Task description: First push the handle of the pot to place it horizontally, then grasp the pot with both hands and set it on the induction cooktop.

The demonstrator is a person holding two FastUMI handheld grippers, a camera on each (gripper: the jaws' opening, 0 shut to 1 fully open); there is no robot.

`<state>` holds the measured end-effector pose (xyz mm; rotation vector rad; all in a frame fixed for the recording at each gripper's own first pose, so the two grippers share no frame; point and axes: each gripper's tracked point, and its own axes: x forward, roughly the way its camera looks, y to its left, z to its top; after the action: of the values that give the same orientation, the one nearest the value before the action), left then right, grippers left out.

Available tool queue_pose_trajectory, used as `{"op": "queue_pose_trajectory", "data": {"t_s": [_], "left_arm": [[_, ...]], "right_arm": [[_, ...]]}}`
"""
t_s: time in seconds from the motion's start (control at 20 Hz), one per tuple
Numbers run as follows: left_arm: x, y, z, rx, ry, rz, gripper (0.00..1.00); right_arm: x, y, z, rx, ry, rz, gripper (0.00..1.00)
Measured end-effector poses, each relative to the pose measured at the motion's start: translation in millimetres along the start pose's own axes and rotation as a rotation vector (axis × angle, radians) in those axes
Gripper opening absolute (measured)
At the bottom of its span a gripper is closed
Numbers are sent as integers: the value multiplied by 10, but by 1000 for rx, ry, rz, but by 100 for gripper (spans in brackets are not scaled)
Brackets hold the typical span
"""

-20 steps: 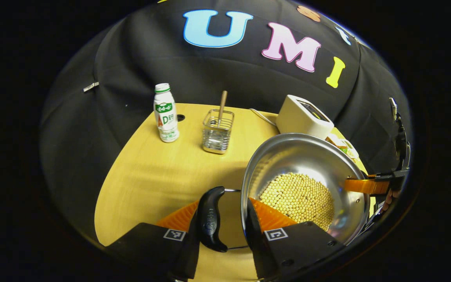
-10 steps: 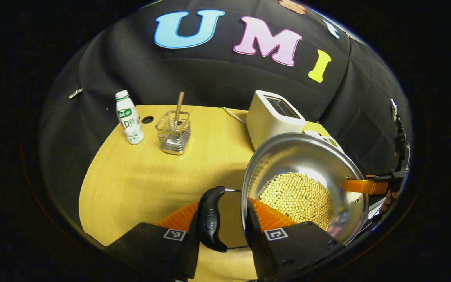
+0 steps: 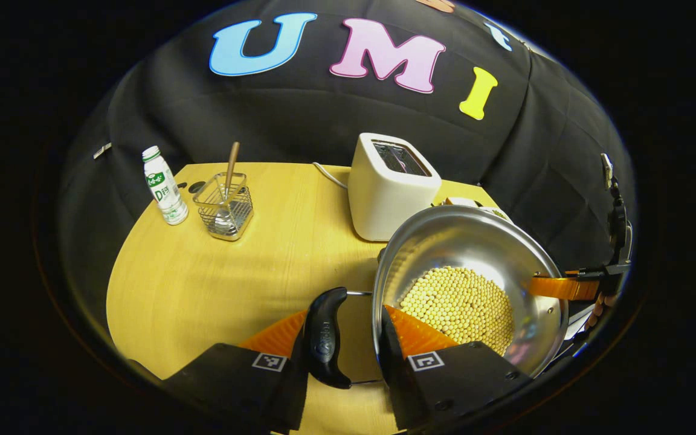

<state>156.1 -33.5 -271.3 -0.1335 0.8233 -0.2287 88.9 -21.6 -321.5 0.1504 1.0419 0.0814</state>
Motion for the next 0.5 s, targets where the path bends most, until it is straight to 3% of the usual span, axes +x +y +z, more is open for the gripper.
{"op": "queue_pose_trajectory", "data": {"t_s": [0.5], "left_arm": [[363, -414, -24, 10, 0, -5, 58]], "right_arm": [[175, -474, 62, 19, -3, -14, 51]]}}
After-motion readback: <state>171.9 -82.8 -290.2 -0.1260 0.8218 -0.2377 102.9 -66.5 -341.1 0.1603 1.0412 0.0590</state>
